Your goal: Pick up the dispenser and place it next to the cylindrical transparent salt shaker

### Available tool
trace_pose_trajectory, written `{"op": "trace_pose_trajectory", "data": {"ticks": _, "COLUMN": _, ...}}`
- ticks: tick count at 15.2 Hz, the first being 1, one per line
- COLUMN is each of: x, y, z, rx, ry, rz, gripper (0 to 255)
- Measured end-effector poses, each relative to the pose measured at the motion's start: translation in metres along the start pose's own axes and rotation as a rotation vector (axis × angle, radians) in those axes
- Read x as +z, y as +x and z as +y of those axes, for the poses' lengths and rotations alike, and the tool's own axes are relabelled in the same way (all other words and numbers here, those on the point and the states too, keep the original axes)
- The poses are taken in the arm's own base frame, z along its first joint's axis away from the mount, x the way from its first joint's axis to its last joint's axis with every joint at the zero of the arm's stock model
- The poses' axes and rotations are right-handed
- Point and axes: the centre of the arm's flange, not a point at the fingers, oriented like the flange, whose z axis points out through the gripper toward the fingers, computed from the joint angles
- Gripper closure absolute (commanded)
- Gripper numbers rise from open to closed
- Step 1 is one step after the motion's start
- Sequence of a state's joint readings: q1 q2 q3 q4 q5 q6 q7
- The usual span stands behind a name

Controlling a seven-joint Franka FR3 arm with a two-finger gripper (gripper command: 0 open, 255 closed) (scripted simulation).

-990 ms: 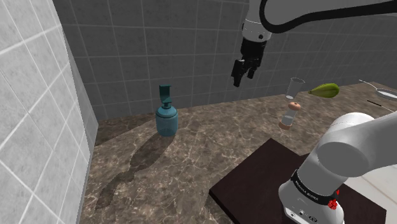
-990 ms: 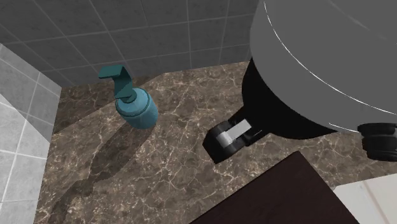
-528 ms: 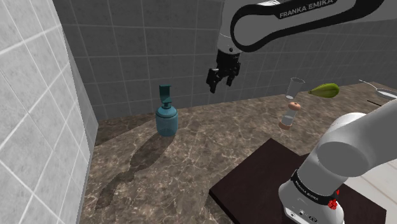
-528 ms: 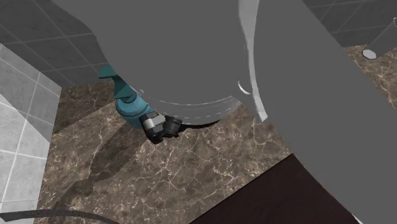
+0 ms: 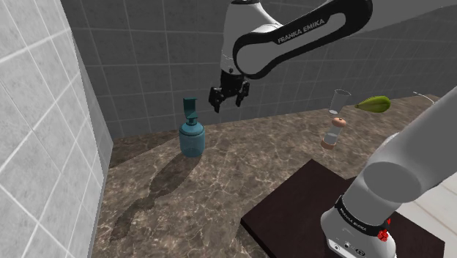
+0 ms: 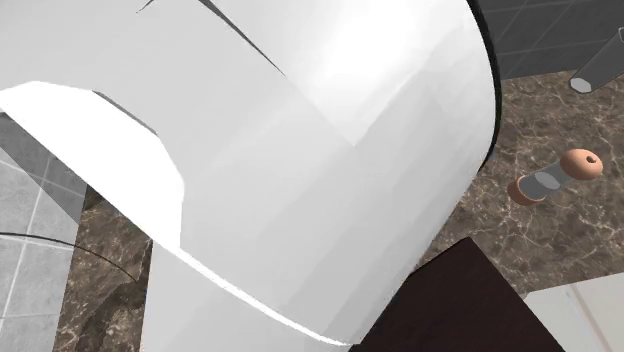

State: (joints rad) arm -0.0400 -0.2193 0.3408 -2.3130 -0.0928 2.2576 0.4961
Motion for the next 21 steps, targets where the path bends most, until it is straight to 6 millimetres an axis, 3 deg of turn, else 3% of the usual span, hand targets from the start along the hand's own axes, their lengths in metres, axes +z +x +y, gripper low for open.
{"op": "trace_pose_trajectory", "data": {"ticks": 11, "x": 0.067, "y": 0.083, "z": -0.085, "rx": 0.158, "ry": 0.014, "rz": 0.082, "gripper": 0}}
{"op": "trace_pose_trajectory", "data": {"ticks": 21, "x": 0.113, "y": 0.097, "z": -0.093, "rx": 0.179, "ry": 0.015, "rz": 0.092, "gripper": 0}}
